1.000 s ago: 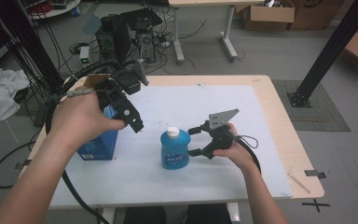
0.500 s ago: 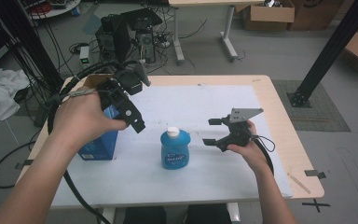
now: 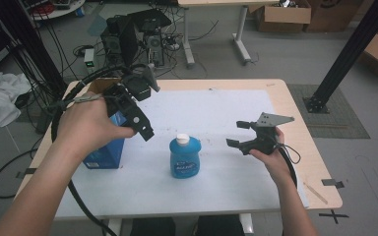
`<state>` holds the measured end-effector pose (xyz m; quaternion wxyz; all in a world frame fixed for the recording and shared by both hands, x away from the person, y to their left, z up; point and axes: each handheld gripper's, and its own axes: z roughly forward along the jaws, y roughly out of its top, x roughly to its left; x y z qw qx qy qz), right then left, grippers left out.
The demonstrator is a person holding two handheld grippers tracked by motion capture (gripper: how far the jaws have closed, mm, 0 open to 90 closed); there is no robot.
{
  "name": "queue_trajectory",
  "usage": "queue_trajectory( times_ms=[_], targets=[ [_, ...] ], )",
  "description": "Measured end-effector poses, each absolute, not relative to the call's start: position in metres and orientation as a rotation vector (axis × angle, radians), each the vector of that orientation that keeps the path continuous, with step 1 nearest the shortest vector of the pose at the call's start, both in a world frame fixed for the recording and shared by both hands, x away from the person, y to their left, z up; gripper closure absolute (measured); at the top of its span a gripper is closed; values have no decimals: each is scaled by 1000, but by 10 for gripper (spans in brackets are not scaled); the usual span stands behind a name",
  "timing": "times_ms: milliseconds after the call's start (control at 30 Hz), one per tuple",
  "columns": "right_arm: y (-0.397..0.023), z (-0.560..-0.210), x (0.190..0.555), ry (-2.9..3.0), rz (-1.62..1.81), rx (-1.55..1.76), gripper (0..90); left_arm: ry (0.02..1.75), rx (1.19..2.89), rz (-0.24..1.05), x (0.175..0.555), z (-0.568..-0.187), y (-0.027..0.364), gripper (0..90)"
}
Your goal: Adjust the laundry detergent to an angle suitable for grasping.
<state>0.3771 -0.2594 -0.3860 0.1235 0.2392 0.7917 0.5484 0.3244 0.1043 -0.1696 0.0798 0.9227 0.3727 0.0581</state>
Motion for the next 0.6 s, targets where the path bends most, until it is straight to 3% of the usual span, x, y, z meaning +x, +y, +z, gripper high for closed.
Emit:
queue_trajectory(
  times_ms=[600],
  targets=[
    [-281,-386,375,2206,1529,856,150,1109,2760,163,325,-173,105,84]
  ],
)
